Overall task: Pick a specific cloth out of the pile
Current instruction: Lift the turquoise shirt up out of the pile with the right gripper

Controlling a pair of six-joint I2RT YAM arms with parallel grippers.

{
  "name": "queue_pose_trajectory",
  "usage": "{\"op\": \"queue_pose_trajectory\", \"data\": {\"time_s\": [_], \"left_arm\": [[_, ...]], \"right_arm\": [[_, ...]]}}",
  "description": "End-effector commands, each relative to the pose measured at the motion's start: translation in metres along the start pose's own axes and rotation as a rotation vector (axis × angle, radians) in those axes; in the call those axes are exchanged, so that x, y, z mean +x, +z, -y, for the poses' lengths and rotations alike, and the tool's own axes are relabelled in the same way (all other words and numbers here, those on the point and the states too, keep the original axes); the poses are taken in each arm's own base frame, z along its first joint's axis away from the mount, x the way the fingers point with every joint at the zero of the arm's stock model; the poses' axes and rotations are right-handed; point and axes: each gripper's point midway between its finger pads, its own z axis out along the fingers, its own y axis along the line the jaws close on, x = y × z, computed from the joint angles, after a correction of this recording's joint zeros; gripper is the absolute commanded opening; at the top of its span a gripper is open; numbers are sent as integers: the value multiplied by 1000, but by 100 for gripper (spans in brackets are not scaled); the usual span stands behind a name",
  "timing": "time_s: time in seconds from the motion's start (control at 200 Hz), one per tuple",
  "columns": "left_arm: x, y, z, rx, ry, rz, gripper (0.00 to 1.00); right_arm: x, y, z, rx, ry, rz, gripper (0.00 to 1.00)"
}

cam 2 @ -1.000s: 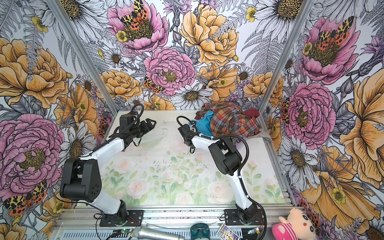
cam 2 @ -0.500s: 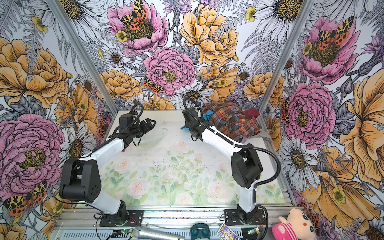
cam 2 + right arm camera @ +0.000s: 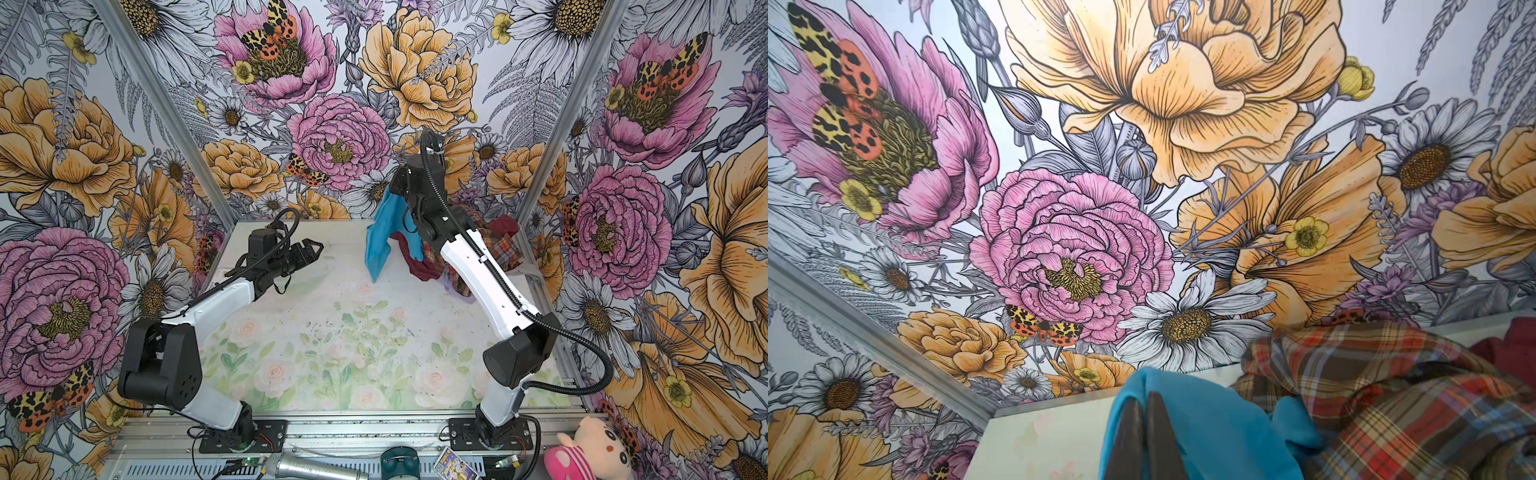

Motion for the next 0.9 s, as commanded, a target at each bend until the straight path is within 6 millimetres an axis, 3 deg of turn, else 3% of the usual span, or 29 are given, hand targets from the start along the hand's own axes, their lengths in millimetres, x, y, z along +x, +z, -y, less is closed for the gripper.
{"op": "queue_pose_trajectory", "data": {"time_s": [0.0,0.18,0.305,0.555,0.775,0.895], "left_arm": [[1,-4,9,0,67,23,88],[14,-4,31,28,148,8,88],[22,-9,49,56,217,9,88],[48,-24,103,229,362,22,90],[90,-47,156,434,496,-9,92],[110,-46,171,480,506,-8,94]], "right_arm": [[12,-13,-4,-21,-6,-45,0],[41,-28,-5,-25,4,-92,0],[55,-39,4,-18,35,-106,0],[58,-57,16,-13,92,-107,0],[61,-66,22,-31,160,-118,0],[63,-66,18,-65,188,-128,0]]}}
